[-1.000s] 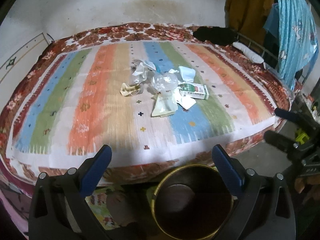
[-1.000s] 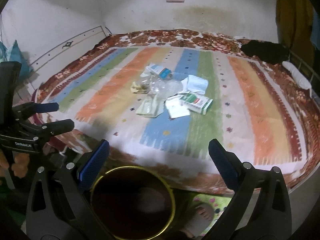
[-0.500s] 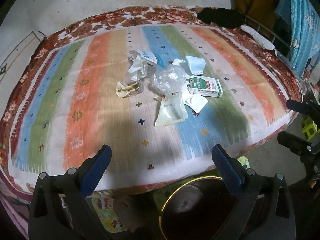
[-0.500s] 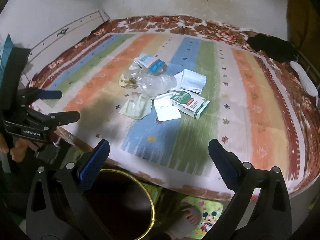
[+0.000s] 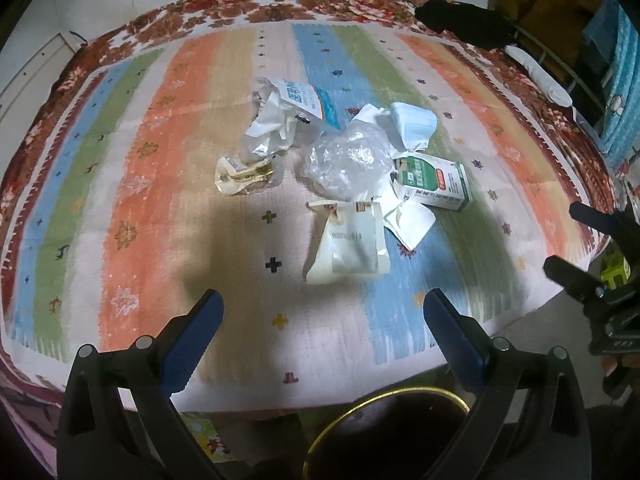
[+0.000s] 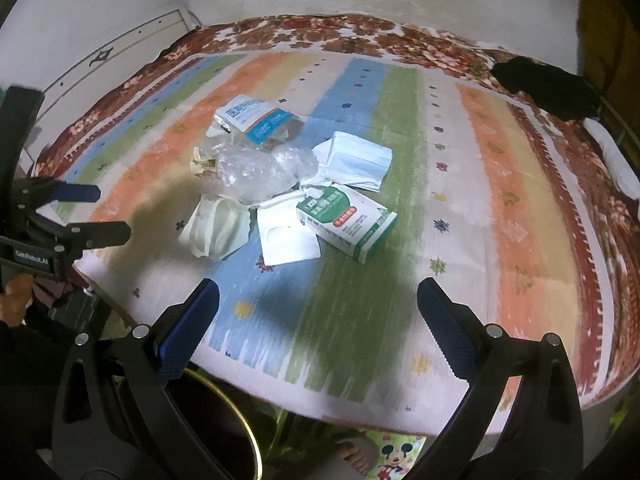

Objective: Collect trash
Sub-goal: 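Move both tools forward over the trash pile on the bed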

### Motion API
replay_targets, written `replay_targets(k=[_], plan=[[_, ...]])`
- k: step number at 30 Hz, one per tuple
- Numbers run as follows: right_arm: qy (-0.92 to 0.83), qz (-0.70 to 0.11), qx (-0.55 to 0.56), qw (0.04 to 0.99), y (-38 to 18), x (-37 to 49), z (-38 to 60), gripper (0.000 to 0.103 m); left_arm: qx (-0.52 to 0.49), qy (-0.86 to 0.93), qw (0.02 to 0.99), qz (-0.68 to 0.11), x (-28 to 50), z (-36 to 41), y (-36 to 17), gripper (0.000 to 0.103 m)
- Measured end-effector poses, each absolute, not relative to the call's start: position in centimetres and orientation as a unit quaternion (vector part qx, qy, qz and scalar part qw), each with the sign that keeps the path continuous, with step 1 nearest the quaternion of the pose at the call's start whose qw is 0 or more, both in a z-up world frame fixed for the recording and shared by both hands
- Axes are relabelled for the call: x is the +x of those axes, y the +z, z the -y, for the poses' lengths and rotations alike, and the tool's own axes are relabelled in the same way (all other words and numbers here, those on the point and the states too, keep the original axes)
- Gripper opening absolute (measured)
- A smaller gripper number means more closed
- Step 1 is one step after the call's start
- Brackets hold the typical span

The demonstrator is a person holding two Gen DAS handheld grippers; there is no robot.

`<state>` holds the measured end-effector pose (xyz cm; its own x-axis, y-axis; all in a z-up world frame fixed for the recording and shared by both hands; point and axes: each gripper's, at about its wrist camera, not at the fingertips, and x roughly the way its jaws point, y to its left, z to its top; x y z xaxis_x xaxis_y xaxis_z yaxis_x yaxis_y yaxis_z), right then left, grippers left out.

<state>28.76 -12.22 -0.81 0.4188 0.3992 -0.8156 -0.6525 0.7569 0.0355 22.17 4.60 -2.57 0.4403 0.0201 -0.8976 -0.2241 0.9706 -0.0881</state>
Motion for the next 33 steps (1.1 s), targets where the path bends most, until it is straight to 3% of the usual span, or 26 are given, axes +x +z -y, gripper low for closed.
replay_targets(k=[33], plan=[[0.411,-0.449,-0.263,0.748,-10.2,41.1,7.0,0.094,-0.129,0.068,0.802,-0.579,28.8,-5.2,-8.5,0.097]])
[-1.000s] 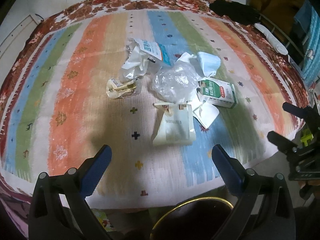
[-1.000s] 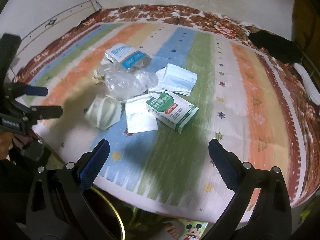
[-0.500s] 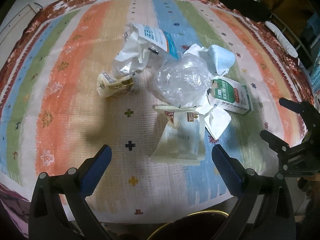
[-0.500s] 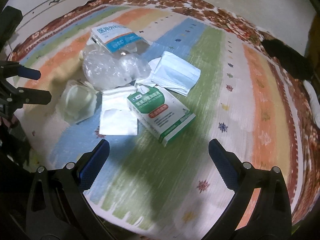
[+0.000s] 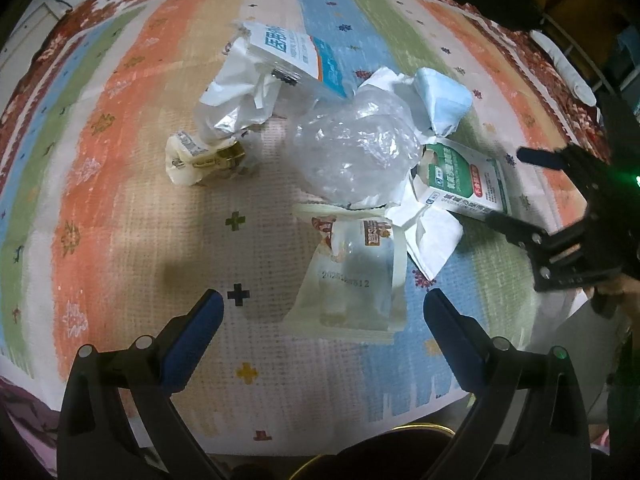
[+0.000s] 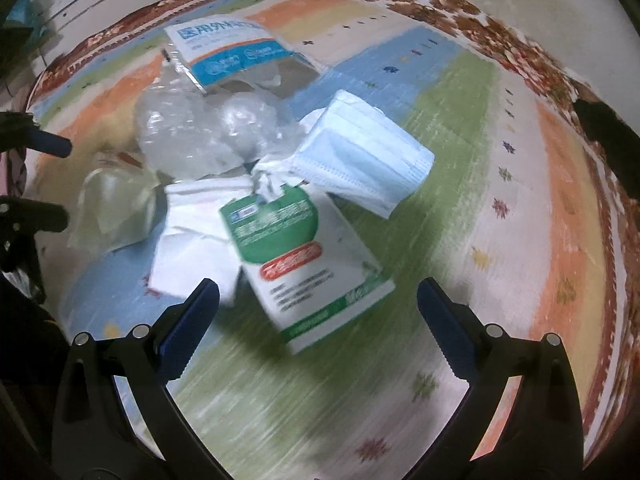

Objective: Collect trash
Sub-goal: 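Move both tools forward over the trash pile on the bed, then grasp the green eye drops box with the right tool while the left tool grasps the white snack wrapper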

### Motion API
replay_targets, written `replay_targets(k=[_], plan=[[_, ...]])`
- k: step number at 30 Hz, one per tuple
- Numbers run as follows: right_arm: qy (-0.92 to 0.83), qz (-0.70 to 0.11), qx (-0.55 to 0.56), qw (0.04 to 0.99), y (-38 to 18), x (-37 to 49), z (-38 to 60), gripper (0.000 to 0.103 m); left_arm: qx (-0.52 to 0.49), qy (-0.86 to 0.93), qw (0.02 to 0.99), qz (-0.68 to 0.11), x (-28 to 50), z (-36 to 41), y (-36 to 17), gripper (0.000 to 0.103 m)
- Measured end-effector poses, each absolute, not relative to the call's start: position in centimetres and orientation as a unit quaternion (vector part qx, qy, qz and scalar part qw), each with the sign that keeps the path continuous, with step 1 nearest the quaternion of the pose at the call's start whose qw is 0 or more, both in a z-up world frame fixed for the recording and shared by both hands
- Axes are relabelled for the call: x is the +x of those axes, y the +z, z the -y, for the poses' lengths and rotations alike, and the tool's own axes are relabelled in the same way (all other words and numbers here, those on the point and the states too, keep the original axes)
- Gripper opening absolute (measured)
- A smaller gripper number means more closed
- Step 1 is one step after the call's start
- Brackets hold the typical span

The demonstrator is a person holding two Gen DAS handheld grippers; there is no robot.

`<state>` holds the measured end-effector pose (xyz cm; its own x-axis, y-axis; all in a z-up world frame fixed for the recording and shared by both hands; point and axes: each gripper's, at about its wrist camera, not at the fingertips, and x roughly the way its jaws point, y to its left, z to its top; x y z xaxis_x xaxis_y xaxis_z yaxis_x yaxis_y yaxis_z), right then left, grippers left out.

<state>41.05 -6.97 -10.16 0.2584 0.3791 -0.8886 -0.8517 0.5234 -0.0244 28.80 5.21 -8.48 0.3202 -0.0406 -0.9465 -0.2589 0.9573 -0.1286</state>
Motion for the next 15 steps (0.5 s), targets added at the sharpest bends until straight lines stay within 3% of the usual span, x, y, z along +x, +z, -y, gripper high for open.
replay_targets(k=[7,10,13,15], plan=[[0.432,-0.464,-0.259,0.729,-12.5,42.0,5.0,0.094,-0.117,0.073,0.794,-0.592,29.8,-5.6,-10.1,0.097],[0.429,-0.472,-0.255,0.727,-13.0,42.1,4.7,0.083,-0.129,0.061,0.793,-0.592,30.3,-5.8,-10.5,0.093],[0.418,-0.481,-0.244,0.731,-12.9,42.1,4.8,0.079,-0.124,0.06,0.796,-0.59,30.7,-5.6,-10.7,0.081],[0.411,-0.489,-0.243,0.73,-12.9,41.8,5.0,0.078,-0.13,0.056,0.789,-0.598,30.8,-5.6,-11.0,0.054]])
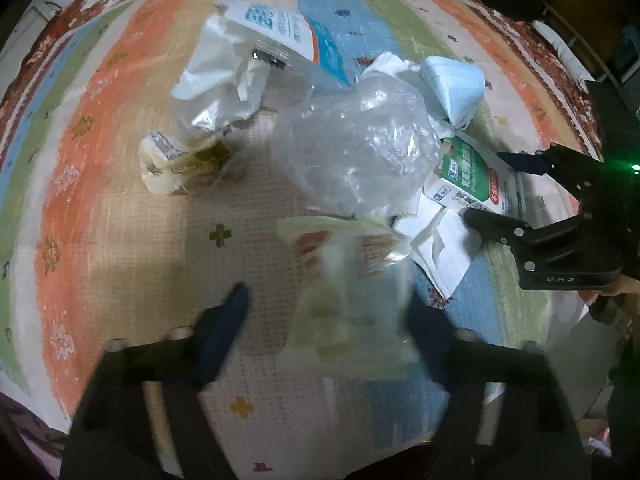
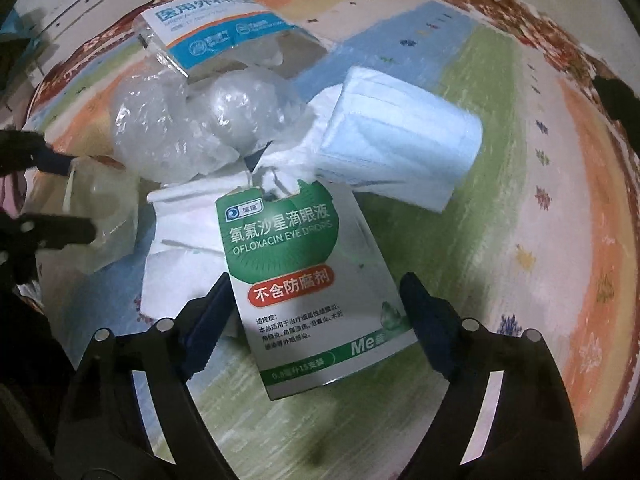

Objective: Collect trash
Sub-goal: 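Grasp the green eye drops box with the right tool while the left tool grasps the white snack wrapper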

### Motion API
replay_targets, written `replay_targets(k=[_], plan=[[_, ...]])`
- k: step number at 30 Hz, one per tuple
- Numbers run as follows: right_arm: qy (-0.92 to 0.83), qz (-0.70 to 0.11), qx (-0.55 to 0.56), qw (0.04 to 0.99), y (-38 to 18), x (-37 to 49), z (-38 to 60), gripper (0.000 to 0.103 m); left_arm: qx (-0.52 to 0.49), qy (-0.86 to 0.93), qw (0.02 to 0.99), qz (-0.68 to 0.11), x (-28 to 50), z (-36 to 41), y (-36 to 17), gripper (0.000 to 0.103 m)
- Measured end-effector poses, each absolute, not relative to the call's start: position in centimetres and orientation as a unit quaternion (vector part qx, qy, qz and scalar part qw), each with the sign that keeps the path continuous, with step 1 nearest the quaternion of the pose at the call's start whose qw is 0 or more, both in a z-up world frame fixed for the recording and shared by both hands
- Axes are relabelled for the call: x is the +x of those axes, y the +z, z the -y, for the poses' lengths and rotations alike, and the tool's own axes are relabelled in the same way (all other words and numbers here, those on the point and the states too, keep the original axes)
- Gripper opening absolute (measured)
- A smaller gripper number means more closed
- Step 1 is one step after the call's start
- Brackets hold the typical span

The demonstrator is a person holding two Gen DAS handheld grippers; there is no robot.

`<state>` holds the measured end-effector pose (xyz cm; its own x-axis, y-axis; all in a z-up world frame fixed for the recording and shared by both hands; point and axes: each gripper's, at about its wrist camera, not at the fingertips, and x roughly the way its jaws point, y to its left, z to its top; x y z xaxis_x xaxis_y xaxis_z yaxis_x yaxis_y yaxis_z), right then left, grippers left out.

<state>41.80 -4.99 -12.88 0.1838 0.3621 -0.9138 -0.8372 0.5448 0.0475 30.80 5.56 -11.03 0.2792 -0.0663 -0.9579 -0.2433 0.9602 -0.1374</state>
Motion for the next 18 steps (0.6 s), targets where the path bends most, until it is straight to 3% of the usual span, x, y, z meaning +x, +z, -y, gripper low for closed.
replay_targets(k=[3,5,18], plan=[[0.389,-0.508,-0.224,0.735,-12.6,41.4,5.7,0.075,-0.143,0.055,0.782,-0.604,30.7,-5.7,-10.9,0.029],[0.381,-0.522,-0.2,0.737,-12.3,41.1,6.5,0.073,-0.146,0.049,0.785,-0.6,30.5,-5.9,-10.2,0.024],[0.309,-0.558,-0.106,0.763,-8.5,37.3,10.3,0.069,-0.17,0.044,0.808,-0.562,28.0,-7.6,-6.0,0.021]])
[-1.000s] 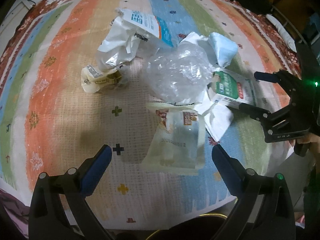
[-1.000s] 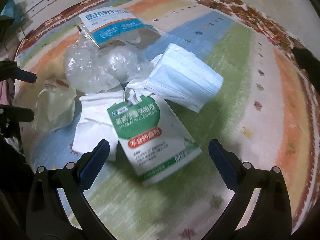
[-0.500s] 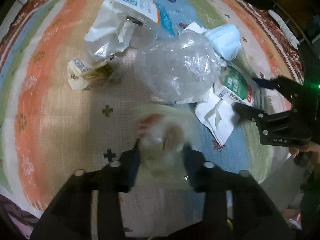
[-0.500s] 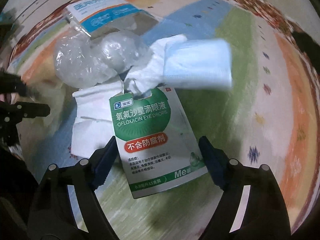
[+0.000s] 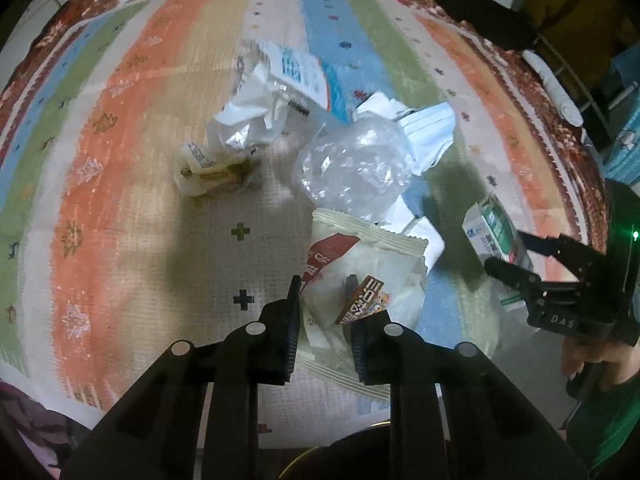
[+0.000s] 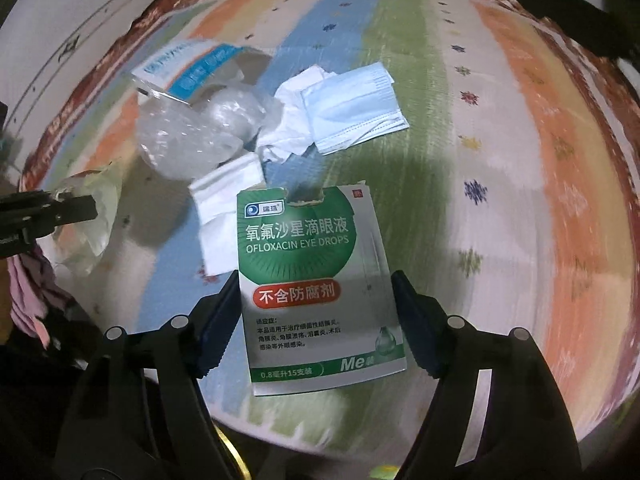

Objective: Collect trash
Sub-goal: 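Grasp the green eye drops box with the right tool while the left tool grasps the white snack wrapper, then carry the eye drops box and snack wrapper down over the bin with both tools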

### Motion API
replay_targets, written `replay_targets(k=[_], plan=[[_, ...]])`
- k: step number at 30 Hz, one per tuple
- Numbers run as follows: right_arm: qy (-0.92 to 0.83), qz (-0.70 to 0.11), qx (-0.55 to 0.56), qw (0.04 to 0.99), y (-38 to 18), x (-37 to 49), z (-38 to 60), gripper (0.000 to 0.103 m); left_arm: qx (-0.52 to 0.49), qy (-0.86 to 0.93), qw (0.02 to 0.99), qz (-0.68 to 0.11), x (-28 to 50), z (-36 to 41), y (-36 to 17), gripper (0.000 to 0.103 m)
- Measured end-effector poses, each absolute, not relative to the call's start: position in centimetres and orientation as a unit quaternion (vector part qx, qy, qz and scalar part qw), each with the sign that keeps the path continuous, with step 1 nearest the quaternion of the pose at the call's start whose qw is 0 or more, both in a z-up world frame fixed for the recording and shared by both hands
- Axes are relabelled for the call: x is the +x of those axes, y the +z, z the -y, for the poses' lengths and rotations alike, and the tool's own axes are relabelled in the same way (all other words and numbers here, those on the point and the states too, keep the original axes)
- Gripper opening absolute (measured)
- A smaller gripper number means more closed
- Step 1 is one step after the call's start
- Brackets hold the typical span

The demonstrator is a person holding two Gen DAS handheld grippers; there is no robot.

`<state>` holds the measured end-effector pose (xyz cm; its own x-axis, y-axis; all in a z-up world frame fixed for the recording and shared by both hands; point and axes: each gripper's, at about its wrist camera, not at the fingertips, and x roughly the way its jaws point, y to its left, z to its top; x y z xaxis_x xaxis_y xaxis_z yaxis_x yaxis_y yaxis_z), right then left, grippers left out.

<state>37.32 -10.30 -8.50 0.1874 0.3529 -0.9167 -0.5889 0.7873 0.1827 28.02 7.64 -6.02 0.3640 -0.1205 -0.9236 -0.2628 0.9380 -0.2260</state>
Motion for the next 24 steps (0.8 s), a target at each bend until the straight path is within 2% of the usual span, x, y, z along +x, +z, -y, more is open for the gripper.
replay_targets(k=[14,24], plan=[[0.256,-0.564,-0.012,0.785,-4.3,32.7,12.7,0.069,-0.199,0.039,0.818,-0.538,26.3,-8.1,-3.8,0.02],[0.251,-0.536,-0.002,0.806,-1.6,28.5,12.0,0.069,-0.185,0.034,0.839,-0.511,23.5,-7.1,-1.1,0.02]])
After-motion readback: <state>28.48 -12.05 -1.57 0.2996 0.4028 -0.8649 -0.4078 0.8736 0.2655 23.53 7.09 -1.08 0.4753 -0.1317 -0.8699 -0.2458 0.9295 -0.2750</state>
